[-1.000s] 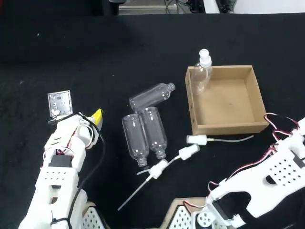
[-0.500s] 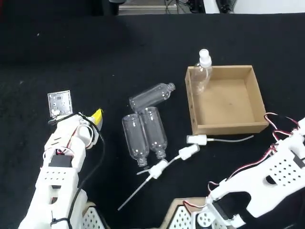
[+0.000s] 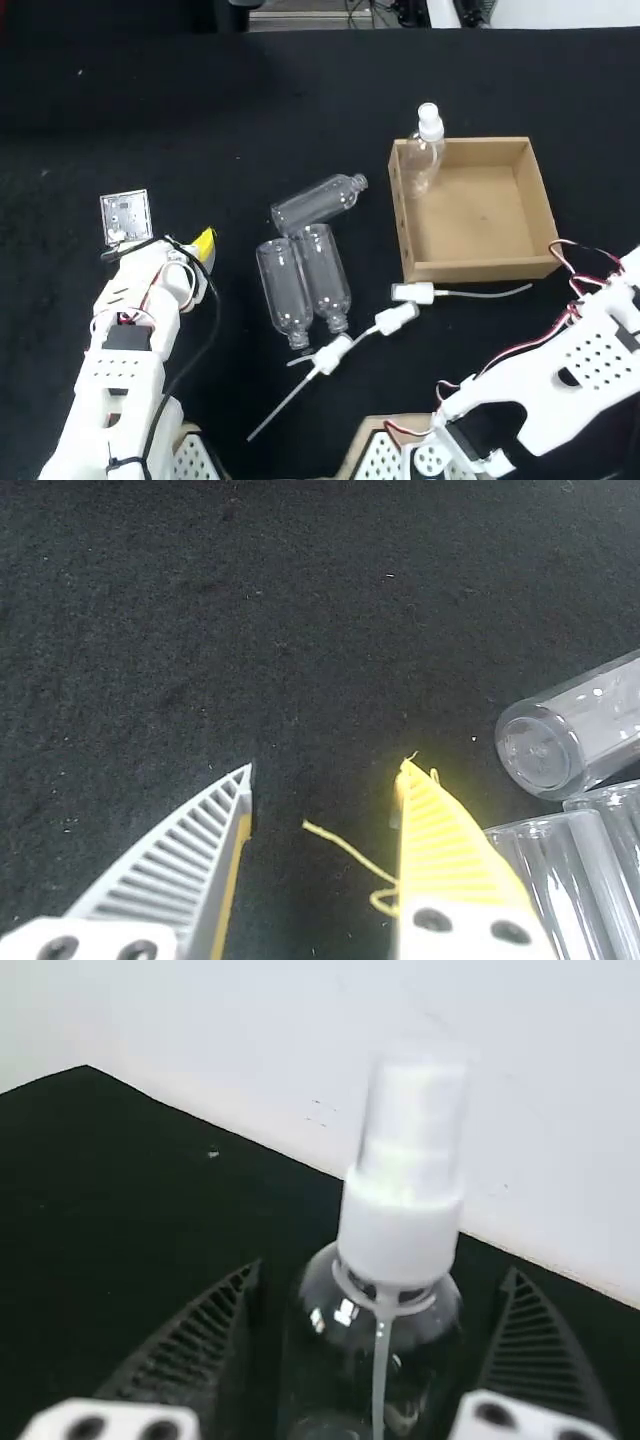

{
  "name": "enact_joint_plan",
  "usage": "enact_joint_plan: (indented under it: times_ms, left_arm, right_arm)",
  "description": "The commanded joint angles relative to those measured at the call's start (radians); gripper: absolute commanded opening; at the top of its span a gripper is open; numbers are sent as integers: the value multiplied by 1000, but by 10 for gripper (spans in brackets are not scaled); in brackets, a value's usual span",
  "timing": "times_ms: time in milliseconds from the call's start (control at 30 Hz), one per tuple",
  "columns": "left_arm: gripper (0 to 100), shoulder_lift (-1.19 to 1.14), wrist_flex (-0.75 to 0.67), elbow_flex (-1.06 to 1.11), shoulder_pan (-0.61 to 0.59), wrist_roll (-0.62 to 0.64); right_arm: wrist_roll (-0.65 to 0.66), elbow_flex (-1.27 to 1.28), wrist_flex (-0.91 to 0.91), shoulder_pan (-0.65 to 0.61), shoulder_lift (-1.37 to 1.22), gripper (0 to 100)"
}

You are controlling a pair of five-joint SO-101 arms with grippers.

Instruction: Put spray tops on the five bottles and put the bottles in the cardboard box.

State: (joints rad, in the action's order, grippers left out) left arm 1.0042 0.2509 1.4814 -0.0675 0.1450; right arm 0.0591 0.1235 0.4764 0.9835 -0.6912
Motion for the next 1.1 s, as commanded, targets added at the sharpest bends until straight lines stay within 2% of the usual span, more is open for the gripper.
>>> enact_joint_plan:
  times_ms: [0, 500, 1067]
  left_arm:
    - [213, 12, -21, -12, -5, 9]
    - [213, 12, -21, -12, -4, 9]
    - [213, 14, -21, -12, -5, 9]
  right_arm:
    - [0, -42, 5, -20, 4, 308]
    - [2, -202, 3, -18, -113, 308]
    - [0, -71, 3, -20, 30, 308]
